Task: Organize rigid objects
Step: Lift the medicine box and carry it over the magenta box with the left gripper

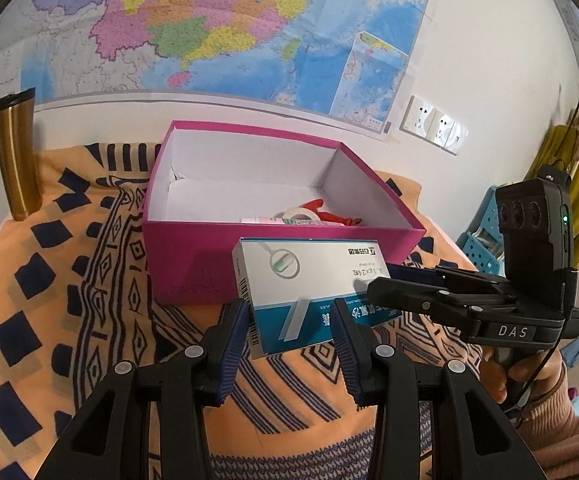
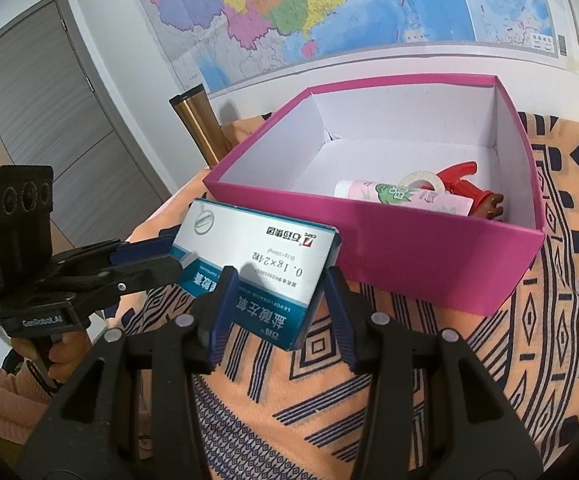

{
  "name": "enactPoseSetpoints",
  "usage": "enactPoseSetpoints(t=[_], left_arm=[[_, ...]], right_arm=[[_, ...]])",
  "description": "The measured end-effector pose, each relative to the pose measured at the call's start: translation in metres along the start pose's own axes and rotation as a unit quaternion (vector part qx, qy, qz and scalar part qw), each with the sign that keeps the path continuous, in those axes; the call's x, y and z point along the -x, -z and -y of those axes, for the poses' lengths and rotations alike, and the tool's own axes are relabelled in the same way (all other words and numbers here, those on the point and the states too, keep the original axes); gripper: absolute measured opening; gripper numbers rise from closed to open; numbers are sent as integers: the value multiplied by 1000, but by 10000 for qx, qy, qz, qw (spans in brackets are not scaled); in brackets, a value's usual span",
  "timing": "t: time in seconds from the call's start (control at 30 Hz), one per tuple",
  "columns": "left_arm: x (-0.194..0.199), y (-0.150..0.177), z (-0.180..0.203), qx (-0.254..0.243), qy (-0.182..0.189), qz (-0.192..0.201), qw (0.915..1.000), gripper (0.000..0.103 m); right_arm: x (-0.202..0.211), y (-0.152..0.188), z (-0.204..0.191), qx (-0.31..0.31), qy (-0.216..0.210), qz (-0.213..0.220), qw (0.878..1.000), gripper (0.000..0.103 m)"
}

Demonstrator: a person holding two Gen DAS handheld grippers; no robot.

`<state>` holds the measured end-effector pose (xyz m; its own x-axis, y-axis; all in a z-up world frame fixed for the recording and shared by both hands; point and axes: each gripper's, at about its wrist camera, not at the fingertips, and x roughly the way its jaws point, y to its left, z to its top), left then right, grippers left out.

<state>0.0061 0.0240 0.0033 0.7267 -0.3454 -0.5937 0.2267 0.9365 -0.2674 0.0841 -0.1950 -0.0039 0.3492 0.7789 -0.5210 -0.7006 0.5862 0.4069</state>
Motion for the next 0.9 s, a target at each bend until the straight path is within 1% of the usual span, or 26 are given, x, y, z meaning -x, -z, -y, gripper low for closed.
enactPoseSetpoints(t=[0.9], left_arm=[[-6, -12, -3, 1, -56, 36, 10000, 41]], right_arm=[[2, -18, 2, 76, 31, 126, 9999, 48]])
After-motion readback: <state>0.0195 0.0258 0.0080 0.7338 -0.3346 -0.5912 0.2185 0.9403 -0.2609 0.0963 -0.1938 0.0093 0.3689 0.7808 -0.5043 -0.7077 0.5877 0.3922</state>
